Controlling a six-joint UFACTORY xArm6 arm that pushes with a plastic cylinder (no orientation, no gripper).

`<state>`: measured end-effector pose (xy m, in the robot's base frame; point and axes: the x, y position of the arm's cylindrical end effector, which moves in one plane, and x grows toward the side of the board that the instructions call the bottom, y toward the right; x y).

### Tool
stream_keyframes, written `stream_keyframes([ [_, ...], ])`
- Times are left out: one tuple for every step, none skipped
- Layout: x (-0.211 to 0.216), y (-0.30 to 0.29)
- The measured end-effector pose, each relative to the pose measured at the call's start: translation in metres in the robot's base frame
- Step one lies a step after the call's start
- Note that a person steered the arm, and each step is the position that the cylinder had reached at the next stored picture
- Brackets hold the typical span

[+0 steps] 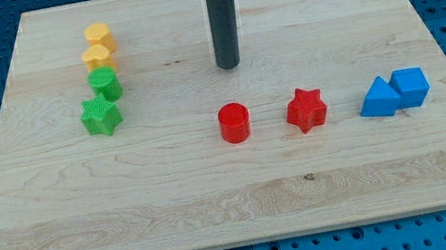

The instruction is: Separate the blue blocks on the board

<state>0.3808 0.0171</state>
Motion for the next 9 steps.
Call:
stream_keyframes([
  [0.0,0.003],
  [-0.004,0.057],
  [0.004,0.123],
  [0.029,0.204],
  [0.066,0.283],
  [0.145,0.297],
  [0.146,0.296],
  [0.147,0.245],
  [0.147,0.205],
])
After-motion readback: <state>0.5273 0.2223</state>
